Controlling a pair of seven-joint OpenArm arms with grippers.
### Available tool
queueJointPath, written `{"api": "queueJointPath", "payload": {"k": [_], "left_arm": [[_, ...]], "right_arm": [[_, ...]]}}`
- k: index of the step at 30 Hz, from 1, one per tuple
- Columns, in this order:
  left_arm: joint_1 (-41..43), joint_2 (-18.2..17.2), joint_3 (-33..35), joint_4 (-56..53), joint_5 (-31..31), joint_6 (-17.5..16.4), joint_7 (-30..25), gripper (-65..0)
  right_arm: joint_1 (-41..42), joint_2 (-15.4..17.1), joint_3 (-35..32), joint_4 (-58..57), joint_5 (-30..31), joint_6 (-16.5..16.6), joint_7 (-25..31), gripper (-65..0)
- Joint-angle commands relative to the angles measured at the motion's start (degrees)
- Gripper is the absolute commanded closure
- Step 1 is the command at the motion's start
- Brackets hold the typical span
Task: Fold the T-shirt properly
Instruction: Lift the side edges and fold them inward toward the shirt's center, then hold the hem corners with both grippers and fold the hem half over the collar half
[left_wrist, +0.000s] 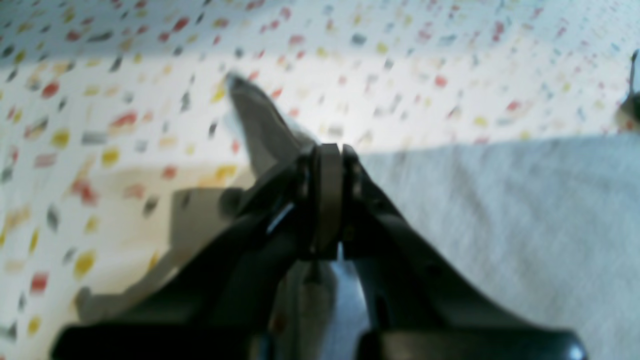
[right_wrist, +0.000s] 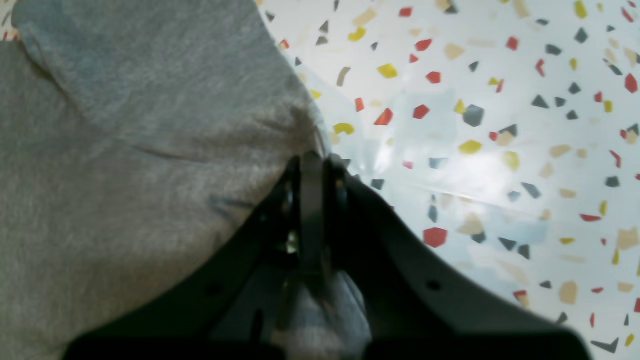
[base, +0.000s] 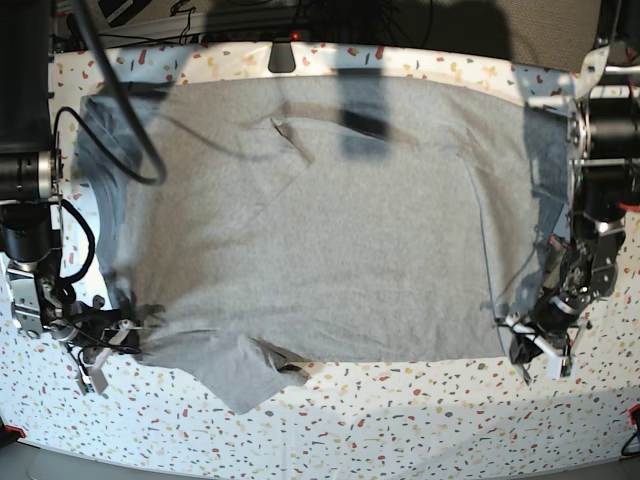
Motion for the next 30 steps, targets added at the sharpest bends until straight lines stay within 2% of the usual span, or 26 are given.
{"api": "queueJointPath", "payload": {"k": [1,4,7,10,12,15,17,21,25,30], "left_arm": [[-0.07,-1.01,-0.07,2.82,-0.66,-0.17,-1.27,0.0],[5.53,-1.75,-0.07,10.62,-2.05,0.11,-1.22,0.0],[10.67,-2.21,-0.07,18.53,-3.54,3.21,0.13,0.0],[14.34,-2.80,-0.15,23.26,-3.04,5.03,1.36,0.0],[15.98,-3.17,-1.09,24.35,-3.26,5.01,1.27,0.0],[17.35,-3.45,-3.72,24.44,-4.70,4.92,0.68,0.0],[18.23,-3.82,-5.79,24.59,-8.07,3.43,0.55,0.0],[18.82,-3.96,-9.20,24.59,-8.44,-2.21,0.74,0.0],[18.82,-4.46,-9.84,24.63,-12.83,-2.89,1.49,0.0],[19.50,-5.79,-9.84,26.58,-14.12,-3.28,4.09,0.0]], "right_arm": [[1.84,1.49,0.11,1.33,1.55,0.21,2.14,0.0],[-0.44,2.40,0.11,3.96,2.34,0.21,2.16,0.0],[-5.09,3.04,0.11,10.08,2.75,0.21,2.16,0.0],[-11.76,4.39,0.85,19.52,6.99,0.21,2.19,0.0],[-15.91,5.14,3.15,25.90,9.77,0.21,2.14,0.0],[-20.22,5.20,8.81,33.73,8.63,0.21,0.09,0.0],[-22.67,5.20,12.39,38.23,8.35,0.21,-2.03,0.0],[-26.99,5.20,17.40,44.41,8.39,0.21,-4.57,0.0],[-31.01,5.20,20.92,48.72,8.41,0.21,-6.23,0.0],[-36.54,5.18,25.33,55.25,8.68,0.21,-7.91,0.0]]}}
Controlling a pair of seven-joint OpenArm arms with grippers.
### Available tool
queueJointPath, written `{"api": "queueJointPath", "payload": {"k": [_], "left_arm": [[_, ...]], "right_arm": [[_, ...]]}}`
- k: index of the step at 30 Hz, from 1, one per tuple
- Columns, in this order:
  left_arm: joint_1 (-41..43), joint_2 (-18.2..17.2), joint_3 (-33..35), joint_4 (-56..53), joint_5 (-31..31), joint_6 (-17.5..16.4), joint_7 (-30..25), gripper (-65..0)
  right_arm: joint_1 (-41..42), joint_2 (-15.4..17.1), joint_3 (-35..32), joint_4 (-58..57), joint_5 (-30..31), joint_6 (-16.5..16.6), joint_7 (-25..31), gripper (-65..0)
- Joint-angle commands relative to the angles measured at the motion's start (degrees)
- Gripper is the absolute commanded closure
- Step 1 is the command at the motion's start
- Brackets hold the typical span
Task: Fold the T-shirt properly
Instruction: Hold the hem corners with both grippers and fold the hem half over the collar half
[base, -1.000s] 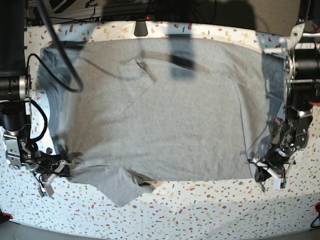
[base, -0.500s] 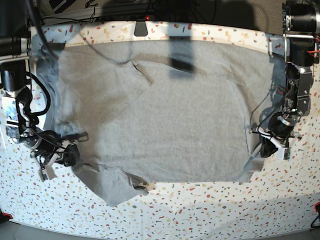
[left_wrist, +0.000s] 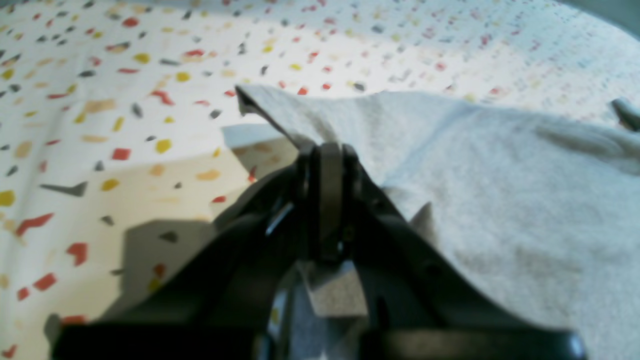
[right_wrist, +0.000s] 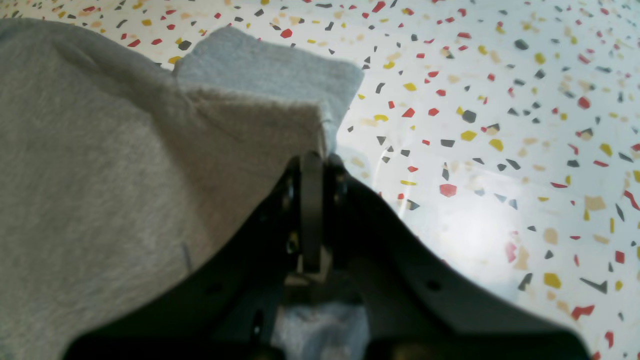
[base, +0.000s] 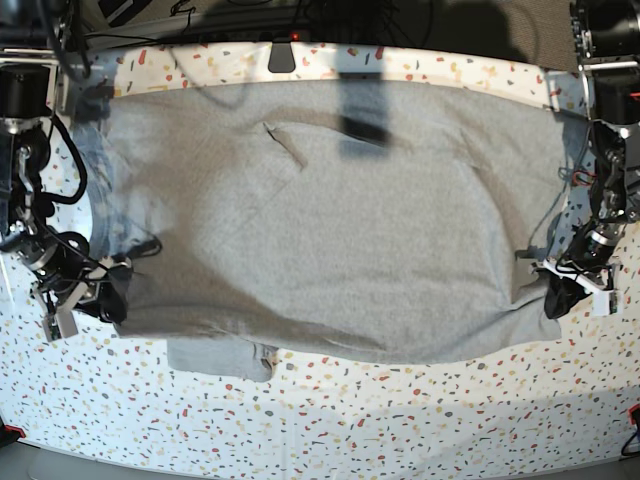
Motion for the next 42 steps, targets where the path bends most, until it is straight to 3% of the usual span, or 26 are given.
{"api": "queueJointPath", "payload": {"k": [1,10,18,25,35,42], "left_arm": [[-0.70,-1.81,-0.35,2.32,-2.10,-0.24,-1.49,0.0],[6.99,-6.71,-0.46,17.25,-2.73,-0.09,2.80,0.0],[12.24,-7.48,-5.60,20.35,-6.03,0.26,4.68,0.0],[17.29,-7.65,-9.44,24.13,-7.04,-2.12,7.80,0.0],[22.71,-9.86,-9.46,27.32,-6.71,-2.10,11.80,0.0],[26.36,-9.66,-9.44,27.32,-3.21,-2.08,11.72,0.0]], "right_arm": [[0.17,1.16,1.44,2.25,1.33,0.25,0.57,0.0],[-6.97,-1.84,12.28,12.63,4.81,0.25,-4.13,0.0],[-11.65,-5.14,19.30,20.90,4.98,0.25,-7.82,0.0],[-14.97,-5.09,20.74,22.29,4.76,0.25,-9.46,0.0],[-19.85,-5.25,20.74,22.29,4.70,0.25,-9.64,0.0],[-21.57,-8.07,20.74,22.27,-1.57,0.25,-9.40,0.0]]}}
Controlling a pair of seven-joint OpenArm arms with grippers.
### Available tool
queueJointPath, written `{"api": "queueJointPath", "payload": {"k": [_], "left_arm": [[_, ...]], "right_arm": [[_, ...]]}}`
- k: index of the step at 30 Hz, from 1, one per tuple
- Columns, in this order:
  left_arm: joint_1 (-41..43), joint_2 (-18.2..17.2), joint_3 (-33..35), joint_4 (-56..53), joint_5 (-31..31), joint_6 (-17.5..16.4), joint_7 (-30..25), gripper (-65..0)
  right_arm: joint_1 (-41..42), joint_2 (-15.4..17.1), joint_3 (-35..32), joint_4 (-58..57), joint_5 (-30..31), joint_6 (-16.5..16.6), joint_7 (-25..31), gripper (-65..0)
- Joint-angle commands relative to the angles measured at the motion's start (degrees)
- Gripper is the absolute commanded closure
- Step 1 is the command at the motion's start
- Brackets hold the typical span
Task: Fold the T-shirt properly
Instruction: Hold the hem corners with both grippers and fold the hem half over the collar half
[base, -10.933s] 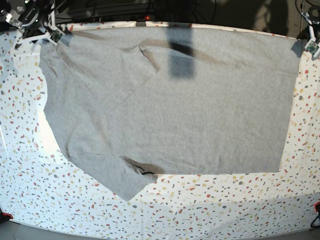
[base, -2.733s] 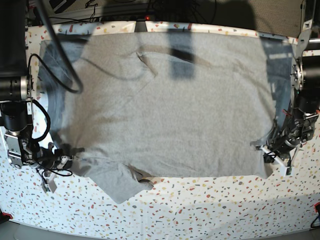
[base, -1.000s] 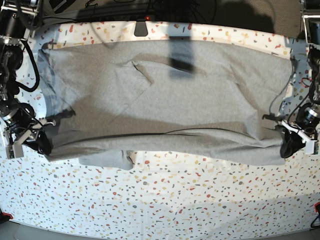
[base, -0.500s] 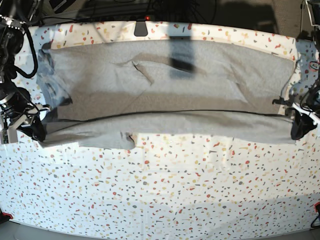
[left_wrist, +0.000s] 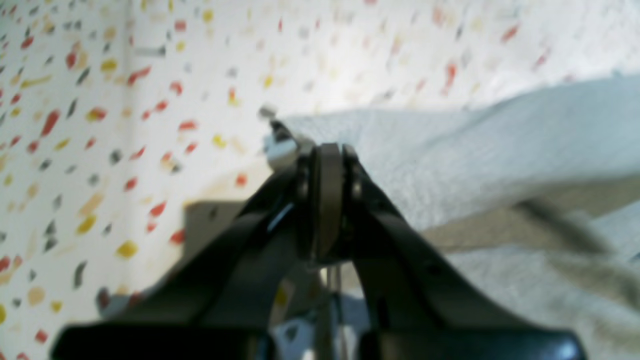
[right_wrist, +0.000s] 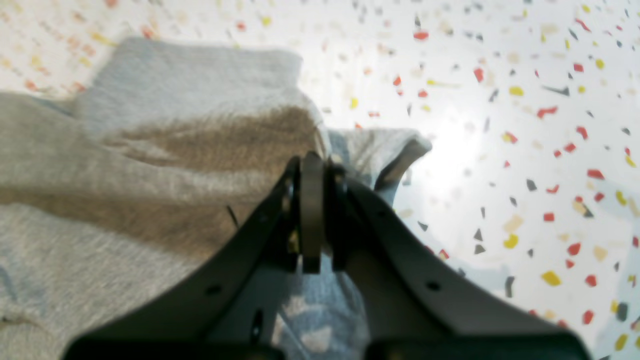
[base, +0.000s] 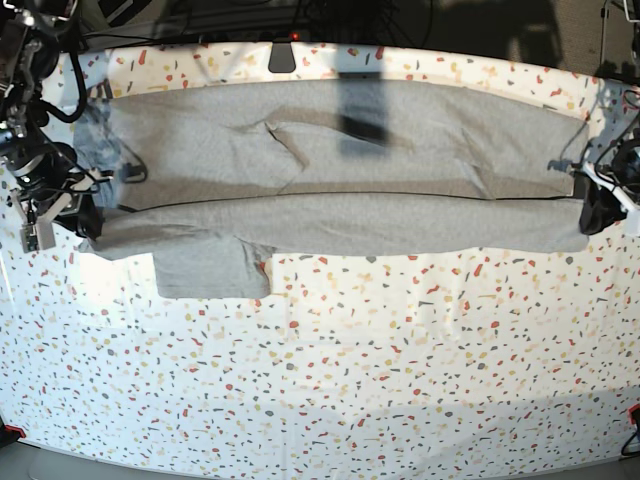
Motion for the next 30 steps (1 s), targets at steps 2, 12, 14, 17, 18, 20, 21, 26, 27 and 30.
{"api": "queueJointPath", "payload": {"k": [2,12,14,17,18,20,21,26,27,30], "left_arm": [[0.39,-1.16,-0.52,0.94,0.72,0.02,-1.38,0.0],[4.20,-1.16,-0.52,0.85,3.08,0.74,-1.66,0.0],[4.92,-1.18,-0.52,0.85,4.74,1.14,-2.08,0.0],[5.09,-1.18,-0.52,0.83,4.72,1.11,-2.25,0.0],[5.09,-1.18,-0.52,0.85,4.52,1.11,-2.45,0.0],[4.96,-1.18,-0.52,0.85,4.52,1.16,-3.76,-10.4],[4.96,-1.18,-0.55,0.85,4.52,1.33,-4.39,-18.3],[4.96,-1.22,-0.55,0.85,4.13,3.78,-6.38,-32.1],[4.94,-1.20,-0.55,0.85,4.11,4.11,-6.71,-32.1],[4.94,-1.18,-0.55,0.85,4.09,4.11,-8.33,-32.1]], "right_arm": [[0.63,0.17,0.44,1.05,-1.42,0.23,1.57,0.0],[0.63,-2.54,0.44,0.83,-8.72,0.23,1.49,0.0],[0.63,-2.51,0.44,0.83,-8.70,0.23,1.29,0.0],[0.63,-2.51,0.44,0.83,-8.44,0.23,1.29,0.0],[0.63,-2.51,0.44,0.83,-8.28,0.23,1.29,-1.1],[0.81,-2.47,0.44,0.83,-8.22,0.23,1.33,-13.7],[0.98,-2.43,0.44,0.85,-8.22,0.23,1.33,-20.0],[2.51,-0.17,0.44,0.85,-1.18,0.23,1.29,-32.9],[3.37,0.44,0.44,0.85,0.55,0.23,1.09,-32.9],[7.67,1.05,0.37,0.83,3.56,0.23,-2.25,-32.9]]}}
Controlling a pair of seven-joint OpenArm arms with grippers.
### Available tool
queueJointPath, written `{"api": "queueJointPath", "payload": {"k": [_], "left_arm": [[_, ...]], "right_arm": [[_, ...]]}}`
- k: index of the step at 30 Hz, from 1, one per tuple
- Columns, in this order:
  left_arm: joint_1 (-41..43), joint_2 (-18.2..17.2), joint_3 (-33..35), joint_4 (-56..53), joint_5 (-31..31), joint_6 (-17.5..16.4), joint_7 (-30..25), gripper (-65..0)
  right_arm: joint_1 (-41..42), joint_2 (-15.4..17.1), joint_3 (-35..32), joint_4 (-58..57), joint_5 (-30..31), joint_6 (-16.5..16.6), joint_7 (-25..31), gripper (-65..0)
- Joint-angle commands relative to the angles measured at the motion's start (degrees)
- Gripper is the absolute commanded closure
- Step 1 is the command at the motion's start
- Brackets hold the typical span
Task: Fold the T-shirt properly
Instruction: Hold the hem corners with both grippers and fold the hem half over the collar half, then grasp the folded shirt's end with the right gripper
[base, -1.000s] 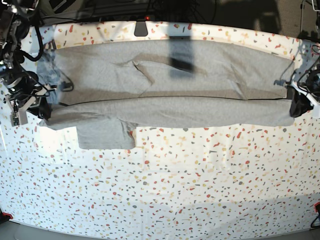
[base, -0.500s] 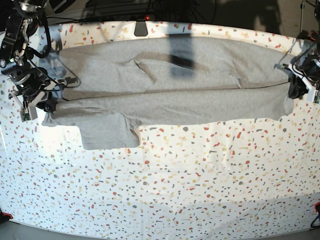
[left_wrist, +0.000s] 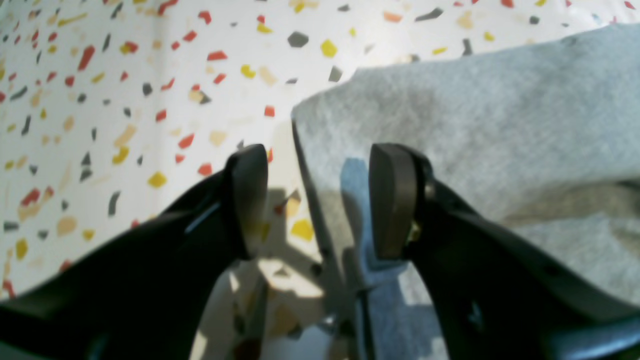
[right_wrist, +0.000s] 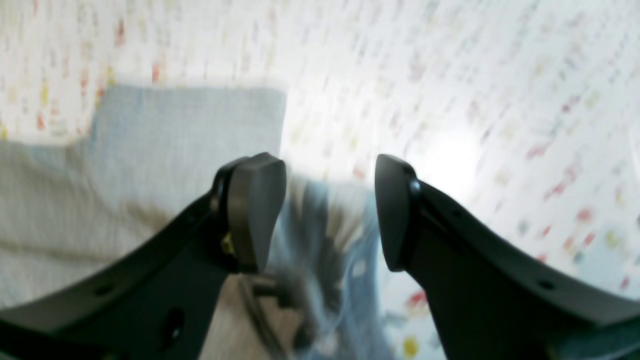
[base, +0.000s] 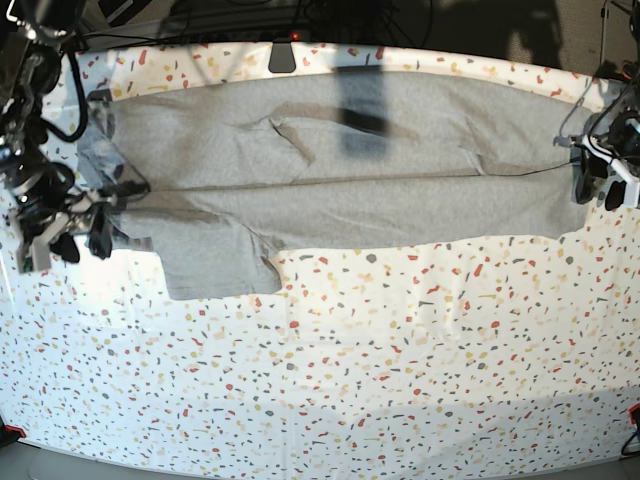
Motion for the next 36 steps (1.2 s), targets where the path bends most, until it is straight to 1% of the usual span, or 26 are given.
{"api": "queueJointPath", "payload": {"k": [1,3,5,7,9,15,18,21,25,28,32,36], "left_arm": [[-0.46,-1.14,-0.55,0.85,-0.90,0.20,-1.95,-32.1],[-0.44,-0.85,-0.55,0.90,-1.77,0.20,-2.60,-32.1],[-0.44,-0.70,-0.55,0.90,-3.54,0.20,-2.58,-32.1],[-0.44,-0.70,-0.52,0.90,-3.96,0.17,-2.56,-32.1],[-0.44,-0.72,-0.55,0.90,-3.85,0.20,-2.54,-32.0],[-0.44,-0.70,-0.55,0.90,-3.85,0.17,-2.56,-32.0],[-0.44,-0.66,-0.55,0.90,-3.87,0.17,-2.56,-32.0],[-0.46,-0.28,-0.55,0.90,-3.85,0.20,-2.60,-32.0],[-0.44,0.48,-0.52,0.90,-3.80,0.15,-2.71,-32.0],[-0.46,1.05,-0.55,0.90,-3.34,0.17,-2.80,-32.0],[-0.46,1.36,-0.55,0.90,-3.19,0.15,-2.82,-32.0],[-0.44,1.36,-0.55,0.90,-3.21,0.17,-2.82,-32.0]], "right_arm": [[2.34,0.87,0.13,0.85,2.56,0.28,-0.35,-32.9],[4.98,0.87,-0.61,0.22,4.83,0.28,-1.95,-32.9],[7.93,0.90,-2.01,-1.64,4.24,0.28,-1.95,-32.9],[11.04,0.87,-4.39,-4.63,3.43,0.11,-2.19,-32.9],[14.14,0.90,-7.89,-8.48,1.77,-1.22,-2.40,-33.0],[23.85,0.85,-18.23,-20.70,-5.14,-3.85,-2.62,-32.9],[28.20,0.55,-22.75,-27.30,-7.80,-4.26,-3.89,-33.0],[32.06,0.17,-25.77,-33.46,-8.09,-4.28,-5.75,-32.9],[35.71,-1.20,-26.73,-40.85,-8.11,-4.26,-7.08,-32.9],[36.89,-2.36,-26.73,-45.05,-8.15,-4.24,-7.37,-32.9],[37.00,-3.28,-26.73,-48.35,-10.12,-4.24,-7.37,-32.9],[37.03,-4.13,-26.73,-49.05,-10.91,-4.17,-9.73,-32.8]]}}
